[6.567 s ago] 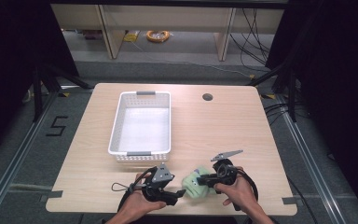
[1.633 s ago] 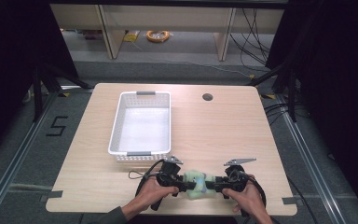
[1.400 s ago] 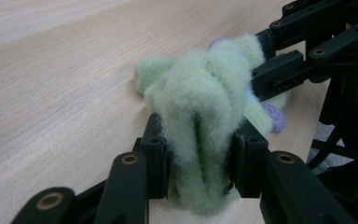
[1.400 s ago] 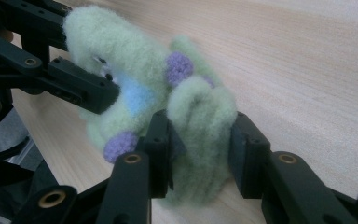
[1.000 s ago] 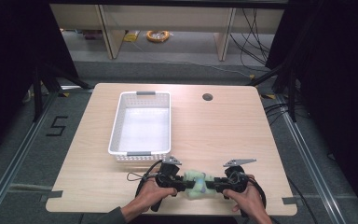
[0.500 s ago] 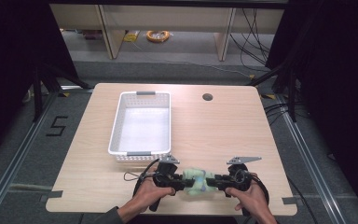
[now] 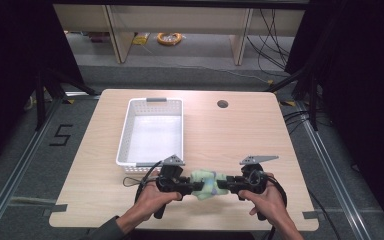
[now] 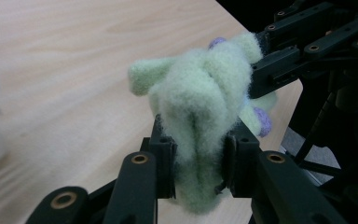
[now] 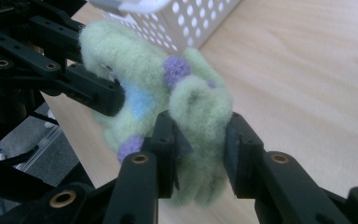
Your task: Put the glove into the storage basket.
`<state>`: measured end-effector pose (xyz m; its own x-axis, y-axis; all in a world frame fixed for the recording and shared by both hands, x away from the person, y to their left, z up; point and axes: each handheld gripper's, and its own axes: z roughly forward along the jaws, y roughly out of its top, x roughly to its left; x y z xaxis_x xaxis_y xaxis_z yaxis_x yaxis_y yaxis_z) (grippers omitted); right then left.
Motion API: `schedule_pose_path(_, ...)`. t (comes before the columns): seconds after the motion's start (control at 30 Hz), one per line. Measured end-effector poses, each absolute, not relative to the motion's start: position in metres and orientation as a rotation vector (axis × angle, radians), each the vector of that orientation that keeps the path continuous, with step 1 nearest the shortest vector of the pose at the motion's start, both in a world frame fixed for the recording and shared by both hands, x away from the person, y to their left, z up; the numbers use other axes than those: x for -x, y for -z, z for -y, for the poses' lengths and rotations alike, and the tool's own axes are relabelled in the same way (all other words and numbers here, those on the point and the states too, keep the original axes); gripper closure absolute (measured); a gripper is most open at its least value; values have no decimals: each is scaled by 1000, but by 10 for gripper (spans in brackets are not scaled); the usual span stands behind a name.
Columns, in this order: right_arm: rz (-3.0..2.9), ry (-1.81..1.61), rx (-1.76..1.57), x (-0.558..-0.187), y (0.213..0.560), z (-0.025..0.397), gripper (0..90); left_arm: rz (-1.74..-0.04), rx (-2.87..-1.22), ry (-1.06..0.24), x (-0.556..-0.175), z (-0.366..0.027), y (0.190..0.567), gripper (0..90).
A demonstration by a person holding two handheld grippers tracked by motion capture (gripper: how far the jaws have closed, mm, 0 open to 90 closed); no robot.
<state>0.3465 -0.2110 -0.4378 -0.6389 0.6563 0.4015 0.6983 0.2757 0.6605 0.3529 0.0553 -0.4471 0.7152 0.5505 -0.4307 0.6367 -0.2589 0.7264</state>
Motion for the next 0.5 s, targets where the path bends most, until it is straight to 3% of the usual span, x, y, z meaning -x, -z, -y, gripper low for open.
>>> schedule_pose_path(0.5,2534,1324,1201,-396,391,167,688,-973,-1884,32,-378,-97,407,692)
